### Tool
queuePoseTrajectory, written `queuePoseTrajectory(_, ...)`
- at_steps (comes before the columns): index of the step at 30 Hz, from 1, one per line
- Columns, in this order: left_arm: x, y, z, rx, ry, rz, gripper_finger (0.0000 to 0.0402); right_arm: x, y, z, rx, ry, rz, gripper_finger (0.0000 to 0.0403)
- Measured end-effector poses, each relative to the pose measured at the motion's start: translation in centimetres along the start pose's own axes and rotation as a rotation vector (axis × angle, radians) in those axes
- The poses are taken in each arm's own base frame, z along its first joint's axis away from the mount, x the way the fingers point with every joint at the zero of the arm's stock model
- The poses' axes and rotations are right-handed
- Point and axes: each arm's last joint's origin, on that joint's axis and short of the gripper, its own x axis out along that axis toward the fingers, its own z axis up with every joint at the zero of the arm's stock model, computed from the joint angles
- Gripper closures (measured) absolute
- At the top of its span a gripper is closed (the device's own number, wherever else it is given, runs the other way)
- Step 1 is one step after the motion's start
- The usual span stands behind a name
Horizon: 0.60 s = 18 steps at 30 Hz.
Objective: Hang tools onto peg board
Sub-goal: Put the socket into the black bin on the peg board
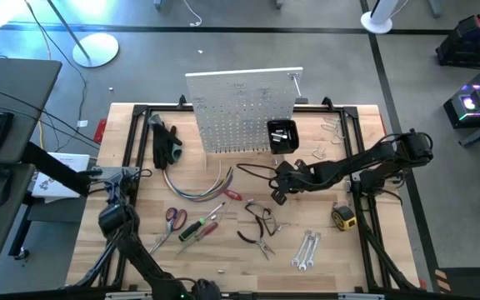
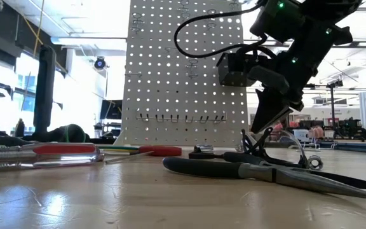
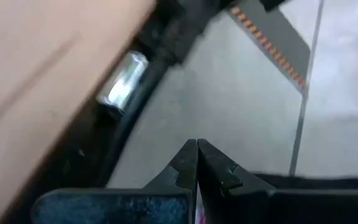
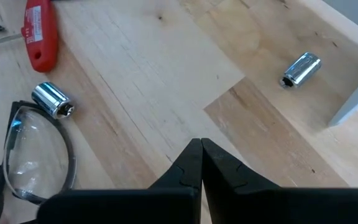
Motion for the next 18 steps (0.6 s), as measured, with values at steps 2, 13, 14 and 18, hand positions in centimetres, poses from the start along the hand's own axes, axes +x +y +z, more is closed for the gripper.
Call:
queuePoseTrajectory(2,0.0,0.1,0.2,-0.028,-0.051,0.009,0.0401,0.0,0.0,0.0,-0.004,0.000,0.000,0.0403)
queuePoseTrajectory(13,-0.6,1.3,1.1,-0.219,-0.110,0.155,0.0401,0.0,0.0,0.0,0.000,0.000,0.000,0.0403)
queuePoseTrajectory(14,-0.9,1.3,1.3,-0.245,-0.128,0.164,0.0401,0.0,0.0,0.0,-0.001,0.000,0.000,0.0403)
queuePoseTrajectory(18,-0.7,1.0,1.5,-0.257,-0.133,0.129,0.0401,0.0,0.0,0.0,-0.001,-0.003,-0.003,0.0403)
